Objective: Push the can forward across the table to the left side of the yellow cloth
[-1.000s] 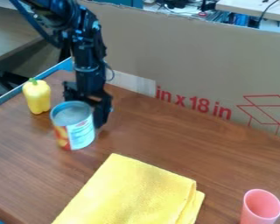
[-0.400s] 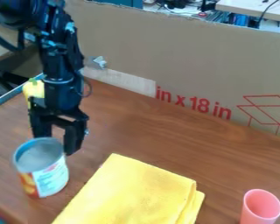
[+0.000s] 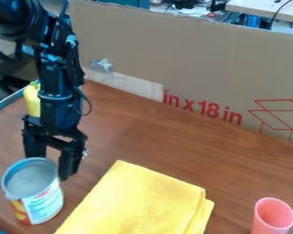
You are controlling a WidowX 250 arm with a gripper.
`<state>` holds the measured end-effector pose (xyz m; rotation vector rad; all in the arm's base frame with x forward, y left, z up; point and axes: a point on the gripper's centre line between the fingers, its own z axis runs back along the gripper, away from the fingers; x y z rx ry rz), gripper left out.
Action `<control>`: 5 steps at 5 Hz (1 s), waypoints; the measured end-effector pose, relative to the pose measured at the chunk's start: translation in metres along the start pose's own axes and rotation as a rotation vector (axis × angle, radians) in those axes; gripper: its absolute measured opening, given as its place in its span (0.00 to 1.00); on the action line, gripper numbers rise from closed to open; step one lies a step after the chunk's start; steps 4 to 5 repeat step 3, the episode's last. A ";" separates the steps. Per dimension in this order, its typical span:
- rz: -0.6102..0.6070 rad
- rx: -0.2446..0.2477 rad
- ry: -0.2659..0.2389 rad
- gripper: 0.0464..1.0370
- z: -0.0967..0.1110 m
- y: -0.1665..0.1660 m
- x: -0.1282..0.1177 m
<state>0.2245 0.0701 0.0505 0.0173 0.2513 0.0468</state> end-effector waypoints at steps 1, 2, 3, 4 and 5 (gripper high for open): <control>0.035 -0.017 -0.053 0.96 0.016 0.011 0.001; 0.044 -0.015 -0.165 0.96 0.049 0.023 0.005; 0.047 0.030 -0.264 0.96 0.088 0.036 -0.001; 0.047 0.030 -0.264 0.96 0.088 0.036 -0.001; 0.047 0.030 -0.264 0.96 0.088 0.036 -0.001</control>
